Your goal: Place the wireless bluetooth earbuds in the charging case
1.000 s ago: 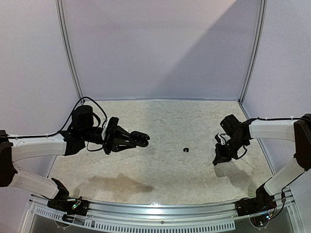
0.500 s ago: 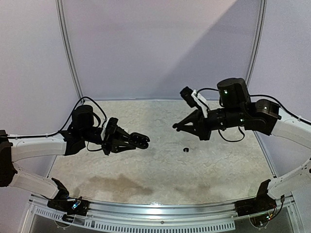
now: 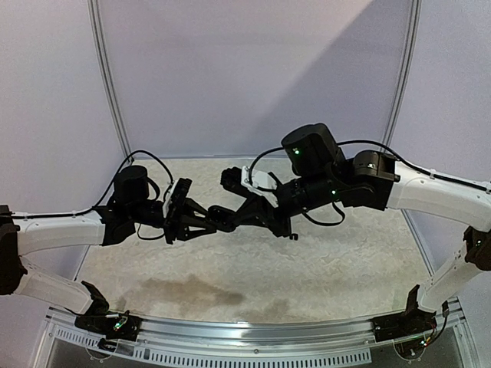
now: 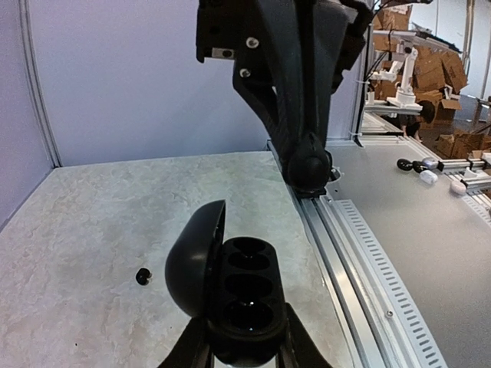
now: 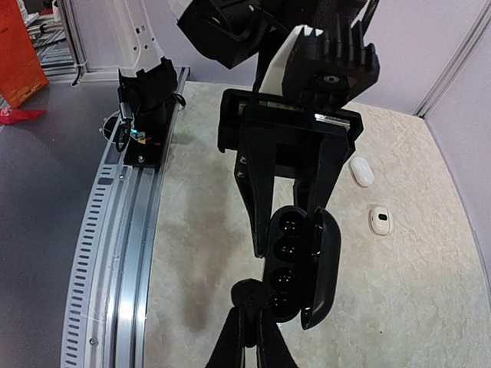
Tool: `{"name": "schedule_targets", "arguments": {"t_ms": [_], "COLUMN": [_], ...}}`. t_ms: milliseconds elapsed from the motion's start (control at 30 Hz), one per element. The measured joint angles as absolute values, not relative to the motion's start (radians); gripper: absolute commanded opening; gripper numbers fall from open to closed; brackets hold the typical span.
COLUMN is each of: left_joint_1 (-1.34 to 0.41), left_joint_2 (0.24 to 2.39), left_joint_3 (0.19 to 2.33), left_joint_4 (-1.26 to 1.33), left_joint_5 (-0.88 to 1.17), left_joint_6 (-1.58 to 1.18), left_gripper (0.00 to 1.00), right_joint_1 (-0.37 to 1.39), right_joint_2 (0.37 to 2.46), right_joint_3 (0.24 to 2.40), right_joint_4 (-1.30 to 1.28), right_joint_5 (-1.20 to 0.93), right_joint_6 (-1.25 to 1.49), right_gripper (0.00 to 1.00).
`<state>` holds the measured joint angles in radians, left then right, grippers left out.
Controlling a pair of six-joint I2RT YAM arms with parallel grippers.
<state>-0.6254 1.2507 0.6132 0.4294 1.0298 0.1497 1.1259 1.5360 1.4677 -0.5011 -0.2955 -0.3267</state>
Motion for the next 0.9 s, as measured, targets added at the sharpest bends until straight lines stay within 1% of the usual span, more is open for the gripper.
{"name": "schedule_targets", "arguments": {"t_ms": [467, 900], "left_joint_1": [-0.628, -0.628], "left_joint_2": [1.251, 1.251], "left_joint_3": [0.613, 0.613], "left_joint_4": [0.445, 0.449], "left_joint_5": [0.969, 0.974], "left_joint_6": [0.088, 0.121], "left_gripper": [0.00, 0.00], "right_joint_1": [1.127, 1.128], "right_joint_2": [1.615, 1.626], "right_joint_3": [1.516, 1.527], "right_joint_4": [-0.508, -0.527], "right_joint_5": [-0.226, -0.152], "right_joint_6": [-0.348, -0.358], "right_gripper": [0.00, 0.00]}}
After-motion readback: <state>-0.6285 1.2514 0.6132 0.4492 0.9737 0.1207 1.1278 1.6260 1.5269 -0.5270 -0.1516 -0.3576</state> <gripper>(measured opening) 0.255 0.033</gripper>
